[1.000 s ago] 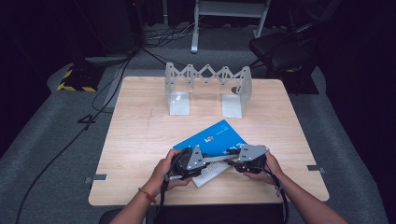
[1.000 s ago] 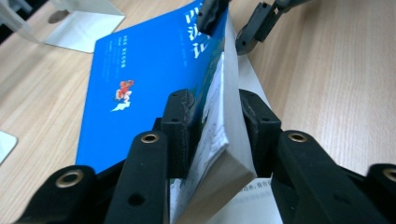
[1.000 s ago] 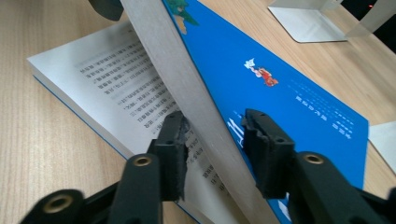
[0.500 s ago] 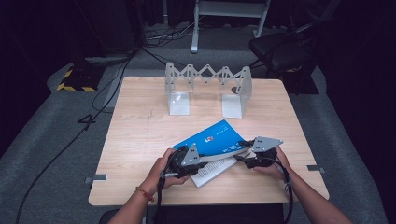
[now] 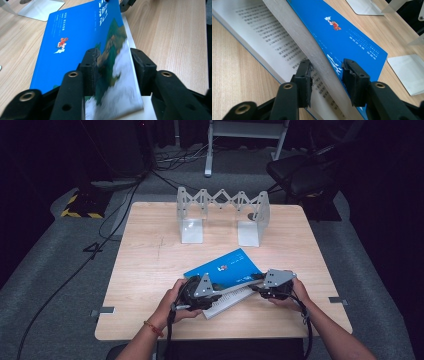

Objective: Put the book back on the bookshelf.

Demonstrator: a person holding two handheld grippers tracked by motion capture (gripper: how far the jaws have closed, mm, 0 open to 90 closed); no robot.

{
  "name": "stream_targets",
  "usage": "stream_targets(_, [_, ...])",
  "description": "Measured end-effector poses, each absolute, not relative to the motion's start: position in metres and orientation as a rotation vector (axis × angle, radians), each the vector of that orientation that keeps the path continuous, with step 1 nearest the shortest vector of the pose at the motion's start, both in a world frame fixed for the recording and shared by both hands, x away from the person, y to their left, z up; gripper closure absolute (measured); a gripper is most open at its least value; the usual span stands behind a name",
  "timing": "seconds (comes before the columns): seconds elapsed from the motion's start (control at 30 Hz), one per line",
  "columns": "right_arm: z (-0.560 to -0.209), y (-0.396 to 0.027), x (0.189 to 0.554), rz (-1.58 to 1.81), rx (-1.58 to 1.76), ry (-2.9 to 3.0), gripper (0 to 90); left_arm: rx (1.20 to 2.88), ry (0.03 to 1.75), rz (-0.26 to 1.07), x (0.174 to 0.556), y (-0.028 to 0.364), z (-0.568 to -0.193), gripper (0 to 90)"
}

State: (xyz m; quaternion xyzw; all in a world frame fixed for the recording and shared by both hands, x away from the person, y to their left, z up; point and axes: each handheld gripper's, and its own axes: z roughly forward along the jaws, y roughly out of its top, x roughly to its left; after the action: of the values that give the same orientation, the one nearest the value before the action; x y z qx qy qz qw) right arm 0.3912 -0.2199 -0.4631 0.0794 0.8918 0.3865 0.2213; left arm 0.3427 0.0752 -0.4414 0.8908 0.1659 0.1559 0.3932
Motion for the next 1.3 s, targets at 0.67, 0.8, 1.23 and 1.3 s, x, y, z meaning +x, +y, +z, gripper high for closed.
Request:
stream_targets(0.67, [-0.471,-0.217,0.402,1.080,0.206,2.456,51.1,2.319,0.401,0.441,0.353,0.088,-0.451,68.5])
stream_targets(0.8, [-0.471,-0.234,0.417,1.099,0.236,2.467,55.3,2.292,0.414,0.410,0.357,0.094,-0.450,68.8])
stream_targets(1.23, [-0.453,-0.221,0.409,0.958,0.124,2.442,61.4,2.308,0.500,0.388,0.351,0.091,-0.440,55.9])
stream_targets(1.3, [-0.453,-0.217,0.405,0.942,0.137,2.439,61.5,2.306,0.529,0.400,0.348,0.087,-0.437,54.2])
